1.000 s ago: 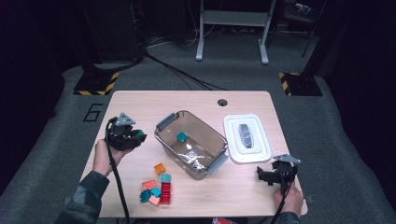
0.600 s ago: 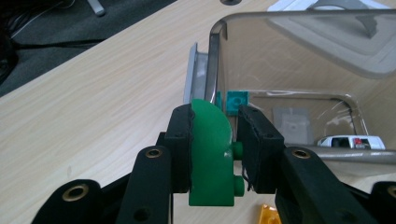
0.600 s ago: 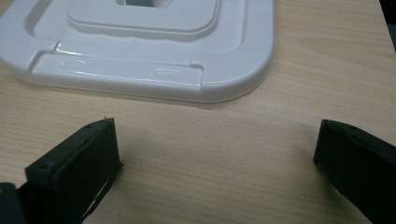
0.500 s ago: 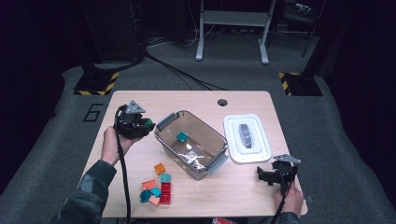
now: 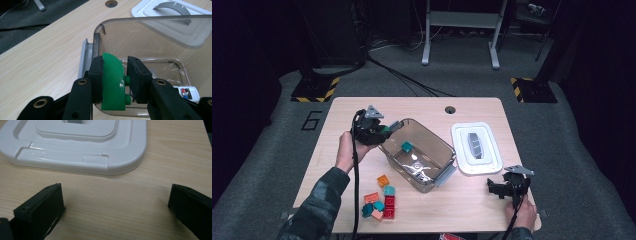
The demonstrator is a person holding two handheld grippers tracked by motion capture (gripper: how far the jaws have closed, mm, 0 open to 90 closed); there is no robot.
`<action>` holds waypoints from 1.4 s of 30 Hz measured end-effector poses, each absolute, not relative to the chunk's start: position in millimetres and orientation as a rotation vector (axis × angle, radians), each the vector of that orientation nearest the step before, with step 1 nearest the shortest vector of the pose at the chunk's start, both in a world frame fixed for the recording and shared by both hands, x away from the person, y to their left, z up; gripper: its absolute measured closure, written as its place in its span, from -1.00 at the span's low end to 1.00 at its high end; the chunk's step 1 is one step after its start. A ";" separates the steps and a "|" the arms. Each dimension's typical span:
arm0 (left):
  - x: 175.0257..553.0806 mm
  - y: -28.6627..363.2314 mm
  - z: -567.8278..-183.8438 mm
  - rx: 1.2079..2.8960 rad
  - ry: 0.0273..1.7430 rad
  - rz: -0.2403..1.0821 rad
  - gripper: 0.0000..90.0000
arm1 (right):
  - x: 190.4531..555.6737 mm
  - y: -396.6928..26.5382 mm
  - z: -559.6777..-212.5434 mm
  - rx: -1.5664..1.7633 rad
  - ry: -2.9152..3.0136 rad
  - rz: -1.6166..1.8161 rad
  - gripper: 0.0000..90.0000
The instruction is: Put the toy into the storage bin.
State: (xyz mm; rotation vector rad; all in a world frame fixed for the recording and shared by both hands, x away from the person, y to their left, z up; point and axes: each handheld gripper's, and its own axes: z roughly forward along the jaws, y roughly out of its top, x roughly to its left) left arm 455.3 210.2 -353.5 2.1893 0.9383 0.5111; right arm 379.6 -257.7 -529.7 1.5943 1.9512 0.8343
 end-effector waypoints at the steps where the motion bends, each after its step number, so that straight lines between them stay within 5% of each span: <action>1: 457.2 208.5 -356.5 2.183 0.938 0.496 0.48 | 379.6 -257.7 -529.7 1.594 1.951 0.834 -1.00; 22: 465.5 199.0 -389.2 2.284 0.952 0.395 0.46 | 379.6 -257.7 -529.7 1.594 1.951 0.834 -1.00; 31: 452.7 208.5 -379.1 2.236 0.975 0.442 -0.20 | 379.6 -257.8 -529.7 1.594 1.951 0.834 -1.00; 42: 426.8 236.1 -372.7 2.172 0.995 0.545 -0.66 | 379.6 -257.7 -529.7 1.594 1.951 0.834 -1.00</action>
